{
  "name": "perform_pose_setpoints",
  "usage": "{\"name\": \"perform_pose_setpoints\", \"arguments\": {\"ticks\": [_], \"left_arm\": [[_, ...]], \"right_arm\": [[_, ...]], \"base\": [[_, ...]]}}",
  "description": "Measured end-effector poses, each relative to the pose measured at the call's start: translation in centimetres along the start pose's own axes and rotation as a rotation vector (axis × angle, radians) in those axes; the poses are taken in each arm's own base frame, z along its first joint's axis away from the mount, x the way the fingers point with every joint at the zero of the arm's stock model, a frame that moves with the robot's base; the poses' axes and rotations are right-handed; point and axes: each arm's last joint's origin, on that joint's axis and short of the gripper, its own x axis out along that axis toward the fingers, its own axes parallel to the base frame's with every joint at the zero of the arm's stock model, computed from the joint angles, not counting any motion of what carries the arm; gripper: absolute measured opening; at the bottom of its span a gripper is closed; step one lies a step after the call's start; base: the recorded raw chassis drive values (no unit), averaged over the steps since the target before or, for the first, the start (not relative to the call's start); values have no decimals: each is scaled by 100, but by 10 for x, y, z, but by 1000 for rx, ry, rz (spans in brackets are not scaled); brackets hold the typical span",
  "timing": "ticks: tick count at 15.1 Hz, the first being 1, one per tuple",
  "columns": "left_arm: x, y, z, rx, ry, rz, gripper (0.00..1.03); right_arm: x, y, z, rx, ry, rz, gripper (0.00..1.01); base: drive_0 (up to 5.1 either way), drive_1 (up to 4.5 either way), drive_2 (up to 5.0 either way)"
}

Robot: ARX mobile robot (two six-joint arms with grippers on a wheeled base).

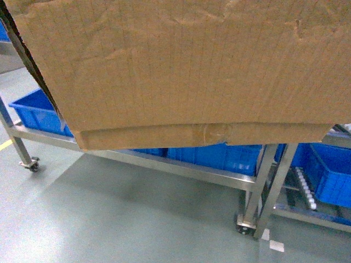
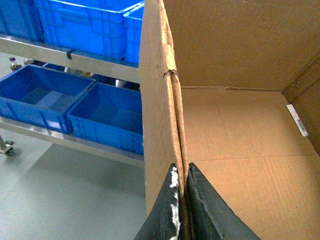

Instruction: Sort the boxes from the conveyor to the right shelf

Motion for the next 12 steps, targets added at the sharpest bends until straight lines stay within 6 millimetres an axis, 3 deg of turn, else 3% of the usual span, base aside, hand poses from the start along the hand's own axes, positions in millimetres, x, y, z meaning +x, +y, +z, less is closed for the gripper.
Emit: {"name": "perform_pose_setpoints", "arguments": {"ticks": [12], "left_arm": [[0,0,0,0,1,-4,2]], "right_arm": [[0,0,0,1,1,0,2]], "base": [[-120,-120,-120]]}}
